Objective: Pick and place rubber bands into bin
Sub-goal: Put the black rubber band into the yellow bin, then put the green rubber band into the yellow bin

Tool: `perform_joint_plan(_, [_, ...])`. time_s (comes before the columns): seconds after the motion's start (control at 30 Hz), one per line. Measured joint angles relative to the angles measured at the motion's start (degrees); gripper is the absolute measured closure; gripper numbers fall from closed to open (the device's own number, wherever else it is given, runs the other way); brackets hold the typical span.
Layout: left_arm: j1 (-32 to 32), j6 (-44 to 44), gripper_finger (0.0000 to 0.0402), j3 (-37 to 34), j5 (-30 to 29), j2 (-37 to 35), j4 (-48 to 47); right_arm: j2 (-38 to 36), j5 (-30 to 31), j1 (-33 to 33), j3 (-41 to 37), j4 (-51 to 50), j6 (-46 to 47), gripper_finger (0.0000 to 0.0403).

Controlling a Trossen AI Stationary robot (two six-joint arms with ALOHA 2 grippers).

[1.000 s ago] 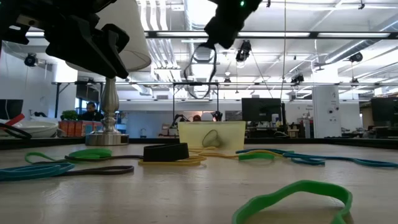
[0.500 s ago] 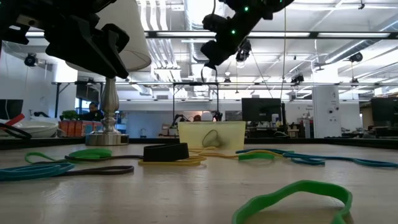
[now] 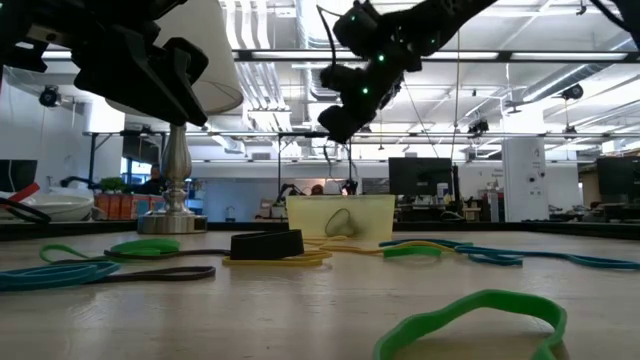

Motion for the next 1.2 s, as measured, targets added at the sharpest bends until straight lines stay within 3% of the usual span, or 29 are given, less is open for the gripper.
perform_joint_plan(0.23, [0.01,-0.04,0.0285,0.0,-0.11,0.0,0.01,2.73,-1.14,-1.82,-0.04,0.32,4.79,0.0394])
perform_joint_plan(0.53, [0.0,-0.07,0.0285,0.0,-0.5,0.0,0.01,3.73,-10.6,-2.76,-0.07,-0.57,7.35,0.0392])
perform_joint_plan(0.8, [0.01,-0.1,0.0285,0.0,-0.51,0.0,-0.01,3.73,-20.57,-4.08,-0.07,-1.49,11.18,0.0339])
perform_joint_plan(1.2, [0.01,-0.38,0.0285,0.0,-0.47,0.02,-0.01,2.86,-22.08,-3.81,-0.07,-2.83,11.43,0.0282])
